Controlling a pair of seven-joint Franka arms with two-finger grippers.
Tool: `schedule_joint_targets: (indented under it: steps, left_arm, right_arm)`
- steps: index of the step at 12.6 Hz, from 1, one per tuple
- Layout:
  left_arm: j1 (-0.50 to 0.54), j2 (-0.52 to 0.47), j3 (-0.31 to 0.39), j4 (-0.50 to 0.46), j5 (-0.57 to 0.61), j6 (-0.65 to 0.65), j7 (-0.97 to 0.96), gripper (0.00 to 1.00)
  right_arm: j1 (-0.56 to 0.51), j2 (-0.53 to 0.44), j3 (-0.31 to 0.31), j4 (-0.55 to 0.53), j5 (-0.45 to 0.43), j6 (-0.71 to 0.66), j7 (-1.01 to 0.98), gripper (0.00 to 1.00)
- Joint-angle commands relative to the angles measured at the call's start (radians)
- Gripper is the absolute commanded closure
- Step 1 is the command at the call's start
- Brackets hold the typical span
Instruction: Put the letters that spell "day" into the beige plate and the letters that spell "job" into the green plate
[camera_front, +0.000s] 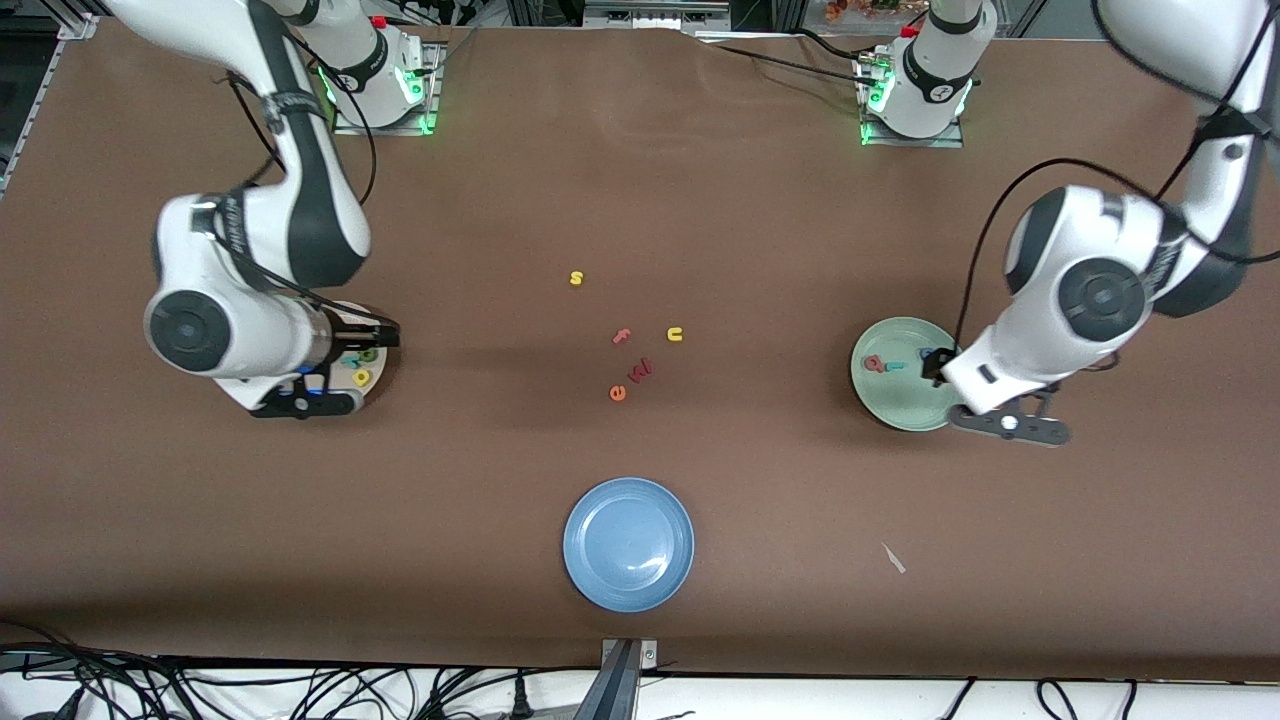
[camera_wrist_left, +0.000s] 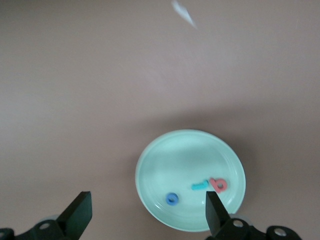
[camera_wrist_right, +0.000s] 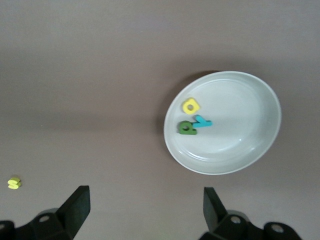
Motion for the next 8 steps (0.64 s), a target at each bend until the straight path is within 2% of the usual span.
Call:
schedule_joint_targets:
  steps: [1, 2, 3, 5, 7, 8]
  left_arm:
    - [0.086, -0.041, -0.032, 0.12, -0.16, -0.119, -0.005, 0.0]
    - [0.143, -0.042, -0.108, 0.169, -0.185, -0.168, -0.002, 0.0]
    - [0.17, -0.045, -0.123, 0.191, -0.192, -0.181, -0.002, 0.0]
    - [0.17, -0.08, -0.132, 0.206, -0.184, -0.218, -0.005, 0.0]
    - [0.167, -0.093, -0.134, 0.217, -0.184, -0.267, -0.011, 0.0]
    - [0.164, -0.097, -0.118, 0.26, -0.186, -0.299, -0.009, 0.0]
  right_arm:
    - [-0.178, -0.214, 0.132, -0.13, -0.036, 0.029, -0.023, 0.0]
    - [-0.212, -0.256, 0.138, -0.135, -0.037, 0.02, -0.026, 0.0]
    - [-0.224, -0.283, 0.138, -0.126, -0.038, -0.02, -0.026, 0.0]
    - [-0.227, -0.322, 0.138, -0.097, -0.052, -0.104, -0.026, 0.0]
    - [-0.23, -0.324, 0.137, -0.016, -0.052, -0.237, -0.026, 0.0]
    - [-0.23, -0.324, 0.132, 0.018, -0.058, -0.287, -0.025, 0.0]
